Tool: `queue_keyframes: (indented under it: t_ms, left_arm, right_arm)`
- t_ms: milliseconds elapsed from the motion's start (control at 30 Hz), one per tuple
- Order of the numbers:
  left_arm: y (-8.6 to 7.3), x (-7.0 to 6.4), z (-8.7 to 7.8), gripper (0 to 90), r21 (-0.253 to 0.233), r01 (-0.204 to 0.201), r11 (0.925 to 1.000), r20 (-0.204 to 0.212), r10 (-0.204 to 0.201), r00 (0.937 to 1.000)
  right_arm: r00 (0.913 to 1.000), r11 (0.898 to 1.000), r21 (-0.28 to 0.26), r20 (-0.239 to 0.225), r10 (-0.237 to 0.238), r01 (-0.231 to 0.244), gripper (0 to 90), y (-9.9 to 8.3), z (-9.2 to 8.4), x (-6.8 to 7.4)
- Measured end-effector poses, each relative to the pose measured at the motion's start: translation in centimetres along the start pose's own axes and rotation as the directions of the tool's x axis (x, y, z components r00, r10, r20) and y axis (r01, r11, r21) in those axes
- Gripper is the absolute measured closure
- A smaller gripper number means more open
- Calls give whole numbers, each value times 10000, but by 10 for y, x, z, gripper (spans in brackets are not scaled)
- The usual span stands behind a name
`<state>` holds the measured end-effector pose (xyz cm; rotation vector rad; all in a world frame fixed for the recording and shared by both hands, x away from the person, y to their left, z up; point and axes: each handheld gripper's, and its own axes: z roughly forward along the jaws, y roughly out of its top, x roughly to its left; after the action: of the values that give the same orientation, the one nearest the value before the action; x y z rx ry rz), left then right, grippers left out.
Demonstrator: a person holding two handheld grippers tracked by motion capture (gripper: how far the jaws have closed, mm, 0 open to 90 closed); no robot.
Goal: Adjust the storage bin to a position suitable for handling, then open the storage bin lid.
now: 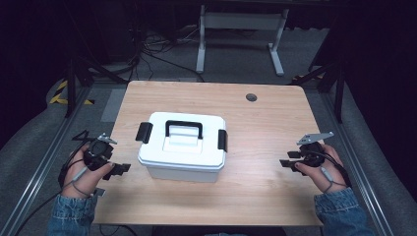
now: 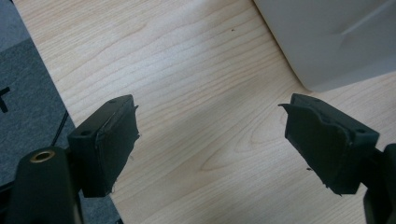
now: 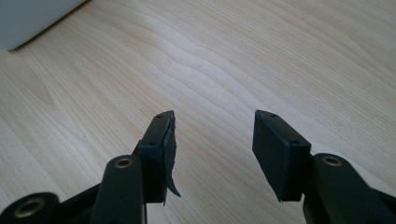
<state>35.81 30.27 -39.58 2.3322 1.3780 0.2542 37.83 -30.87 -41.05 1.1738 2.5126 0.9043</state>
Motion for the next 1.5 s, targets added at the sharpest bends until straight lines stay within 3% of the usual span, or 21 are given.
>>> queue_keyframes:
  t_ms: [100, 233, 433, 567, 833, 933, 1167, 1500]
  left_arm:
    - [2, 0, 0, 178, -63, -22, 10000, -26, 22, 10000]
    - [6, -2, 2, 178, -84, -34, 10000, 66, 34, 10000]
    - [9, -2, 3, 179, -73, -148, 9999, 73, 148, 9999]
    - [8, -2, 3, 179, -49, -133, 9999, 59, 133, 9999]
    - [5, -1, 0, 178, -100, -203, 9997, 152, 205, 9997]
    - [4, 0, -2, 177, -197, -43, 9998, 93, 44, 9999]
    - [4, 1, -4, 179, -290, 102, 9995, 233, -96, 9997]
    - [3, 2, -4, 180, -328, 65, 9994, 205, -58, 9998]
  right_arm:
    - [10000, 9999, -93, -39, -59, 58, 507, 1, -1, 1]
    - [9983, 9989, -463, -575, -80, 54, 499, 6, -7, 10]
    - [9972, 9968, -696, -612, -426, 383, 492, 17, -13, 21]
    - [9909, 9930, -1011, -1129, -731, 617, 488, 31, -18, 33]
    - [9778, 9833, -1272, -1475, -1485, 1301, 483, 64, -23, 51]
    - [9724, 9786, -1400, -1572, -1726, 1511, 482, 78, -25, 58]
    - [9664, 9759, -1614, -1869, -1764, 1470, 476, 100, -25, 73]
    - [9519, 9653, -1704, -2017, -2306, 1977, 478, 129, -23, 90]
